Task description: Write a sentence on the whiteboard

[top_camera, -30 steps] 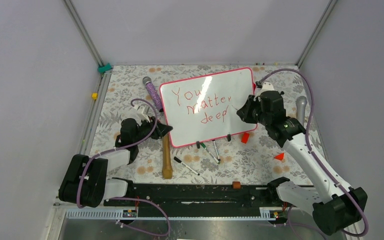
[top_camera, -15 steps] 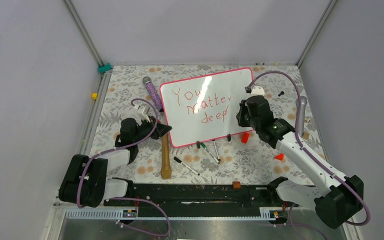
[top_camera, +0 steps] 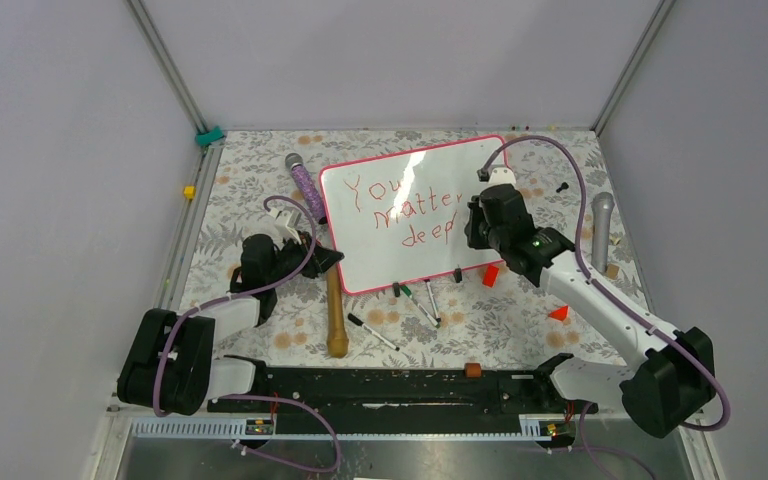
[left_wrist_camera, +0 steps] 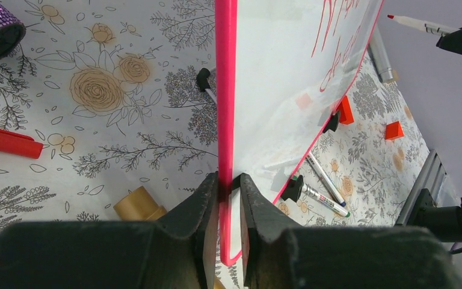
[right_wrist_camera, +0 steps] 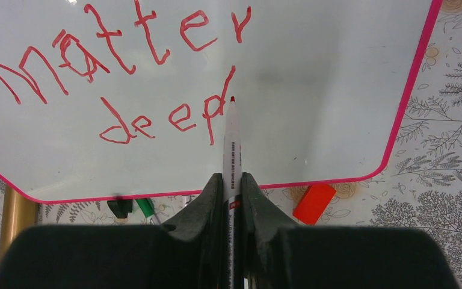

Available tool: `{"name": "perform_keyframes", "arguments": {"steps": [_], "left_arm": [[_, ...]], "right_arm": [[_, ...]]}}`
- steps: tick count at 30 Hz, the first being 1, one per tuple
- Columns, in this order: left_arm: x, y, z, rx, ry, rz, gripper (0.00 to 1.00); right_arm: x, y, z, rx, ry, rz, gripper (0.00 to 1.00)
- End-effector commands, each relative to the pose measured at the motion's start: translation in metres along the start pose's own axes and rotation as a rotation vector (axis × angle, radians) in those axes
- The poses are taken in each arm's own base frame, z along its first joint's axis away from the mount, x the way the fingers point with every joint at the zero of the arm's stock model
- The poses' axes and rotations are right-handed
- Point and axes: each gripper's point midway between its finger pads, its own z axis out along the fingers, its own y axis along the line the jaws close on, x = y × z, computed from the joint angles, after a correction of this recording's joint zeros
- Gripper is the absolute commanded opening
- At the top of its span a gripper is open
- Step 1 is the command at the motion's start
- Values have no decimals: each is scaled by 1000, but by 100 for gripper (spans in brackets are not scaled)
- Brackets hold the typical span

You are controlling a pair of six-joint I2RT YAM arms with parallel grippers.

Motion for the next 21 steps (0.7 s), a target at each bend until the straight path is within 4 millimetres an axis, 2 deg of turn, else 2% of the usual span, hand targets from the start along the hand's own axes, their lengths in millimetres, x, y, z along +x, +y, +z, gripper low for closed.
{"name": "perform_keyframes", "arguments": {"steps": [1,21], "left_arm": [[-25,-4,4,-4,-65,74,0],[-24,-3,2,-14,-62,81,0]], "right_arm": [[-31,10,-3,-15,-81,1,0],[-31,10,11,13,-60,-6,0]]}}
